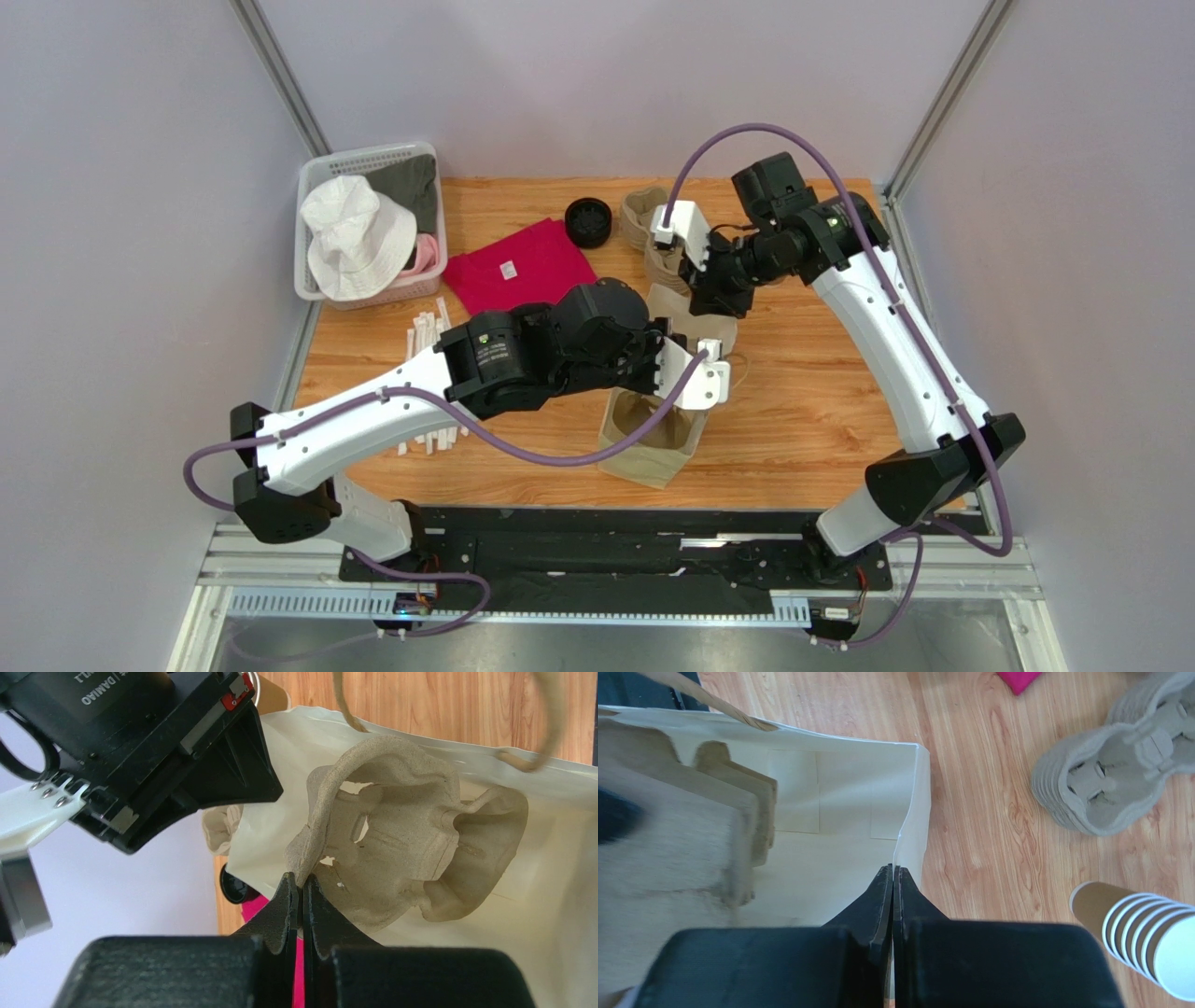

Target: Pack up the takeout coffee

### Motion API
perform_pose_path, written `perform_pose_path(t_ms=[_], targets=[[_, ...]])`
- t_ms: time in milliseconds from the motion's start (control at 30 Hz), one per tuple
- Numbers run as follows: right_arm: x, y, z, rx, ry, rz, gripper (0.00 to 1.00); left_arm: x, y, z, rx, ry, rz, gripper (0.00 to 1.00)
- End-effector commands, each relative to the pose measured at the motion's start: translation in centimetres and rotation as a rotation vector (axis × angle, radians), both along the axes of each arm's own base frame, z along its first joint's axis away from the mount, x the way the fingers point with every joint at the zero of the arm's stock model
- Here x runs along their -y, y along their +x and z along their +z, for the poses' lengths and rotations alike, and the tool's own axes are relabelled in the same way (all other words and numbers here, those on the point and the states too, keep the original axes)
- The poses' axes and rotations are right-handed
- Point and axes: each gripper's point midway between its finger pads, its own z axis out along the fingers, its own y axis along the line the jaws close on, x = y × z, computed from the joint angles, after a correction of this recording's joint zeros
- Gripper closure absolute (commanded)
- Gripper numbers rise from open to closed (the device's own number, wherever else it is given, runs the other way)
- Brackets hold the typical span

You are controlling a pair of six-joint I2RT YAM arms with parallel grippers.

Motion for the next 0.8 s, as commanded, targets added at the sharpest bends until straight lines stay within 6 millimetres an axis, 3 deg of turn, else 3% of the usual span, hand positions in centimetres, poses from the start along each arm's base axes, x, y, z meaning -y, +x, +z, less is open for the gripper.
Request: perform_pose_path(t_ms=[0,300,767], targets=[[1.6,-4.3,0.4,-0.063,-0.066,0.043,1.0,0.2,0.7,-0.2,0.003,-0.018,0.056,1.0],[1.1,-5.1,2.1,-0.012,-0.037,0.059,1.0,-0.1,0.6,-3.1,-0.046,0.029,0.083,1.0],[-0.2,-7.0,3.0,0.042,-0.028,0.164,1.0,-0.2,0.6,-6.6,-0.096,0.05,0.138,1.0]])
